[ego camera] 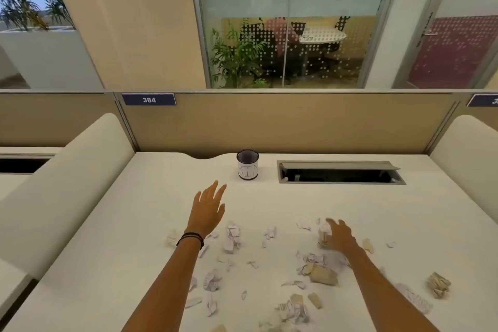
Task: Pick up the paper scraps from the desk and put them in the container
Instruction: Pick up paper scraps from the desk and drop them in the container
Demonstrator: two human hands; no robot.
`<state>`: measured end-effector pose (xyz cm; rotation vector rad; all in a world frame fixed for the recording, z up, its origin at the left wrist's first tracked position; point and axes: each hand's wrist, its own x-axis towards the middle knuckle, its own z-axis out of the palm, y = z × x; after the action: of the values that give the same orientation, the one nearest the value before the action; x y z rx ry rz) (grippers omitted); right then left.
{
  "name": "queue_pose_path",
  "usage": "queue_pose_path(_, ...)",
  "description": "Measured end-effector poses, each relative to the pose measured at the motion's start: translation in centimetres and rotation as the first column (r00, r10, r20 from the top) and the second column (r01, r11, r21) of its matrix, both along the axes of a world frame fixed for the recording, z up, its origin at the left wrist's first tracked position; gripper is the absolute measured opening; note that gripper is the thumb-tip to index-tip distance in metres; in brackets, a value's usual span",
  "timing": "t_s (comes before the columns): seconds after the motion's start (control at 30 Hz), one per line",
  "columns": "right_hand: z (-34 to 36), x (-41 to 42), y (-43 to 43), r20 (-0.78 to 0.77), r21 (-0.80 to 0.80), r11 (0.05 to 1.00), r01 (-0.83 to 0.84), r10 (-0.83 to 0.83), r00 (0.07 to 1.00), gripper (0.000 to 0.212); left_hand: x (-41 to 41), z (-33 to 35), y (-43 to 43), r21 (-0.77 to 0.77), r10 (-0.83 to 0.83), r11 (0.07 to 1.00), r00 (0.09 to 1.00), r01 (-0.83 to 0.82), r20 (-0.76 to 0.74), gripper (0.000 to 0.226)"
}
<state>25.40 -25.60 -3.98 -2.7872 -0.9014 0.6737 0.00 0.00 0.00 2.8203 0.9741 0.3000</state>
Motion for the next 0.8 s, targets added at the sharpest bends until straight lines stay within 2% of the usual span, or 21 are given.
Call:
queue_pose_path(0.13,-1.9,-0.6,-0.5,0.005,0.031,1.000,0.004,-0.005,1.000,0.046,-0.6,-1.7,0.5,-0.070,0.037,0.997,0.999,-0.037,-0.004,0.053)
queue_pose_path(0.2,-2.9,-1.0,-0.5,0.077,0.014,1.000,-0.004,0.003,0.997,0.036,-0.8,-2.5,0.8,-0.085,0.036,0.996,0.999,-0.038,-0.027,0.052)
queue_pose_path(0.4,-3.5,-1.2,1.3,0.213,-0.037,0.999,0.023,-0.015,0.977,0.031,-1.3,-4.7,1.7,-0.083,0.038,0.996,0.997,-0.044,-0.072,0.051)
queue_pose_path(0.6,-3.2,-0.1,5.4,0.139,0.020,0.999,0.049,-0.051,0.989,0.022,-0.9,-6.6,3.5,-0.115,0.040,0.992,0.989,-0.057,-0.143,0.051)
queue_pose_path(0.73,-2.7,0.0,8.8,0.047,0.039,0.998,0.045,-0.047,0.998,0.021,-0.8,-7.8,5.0,-0.105,0.060,0.992,0.994,-0.070,-0.090,0.049)
queue_pose_path(0.8,-2.6,-0.3,10.3,-0.015,0.037,0.998,0.041,-0.041,0.999,0.021,-0.9,-8.3,5.9,-0.149,0.075,0.984,0.983,-0.101,-0.169,0.050)
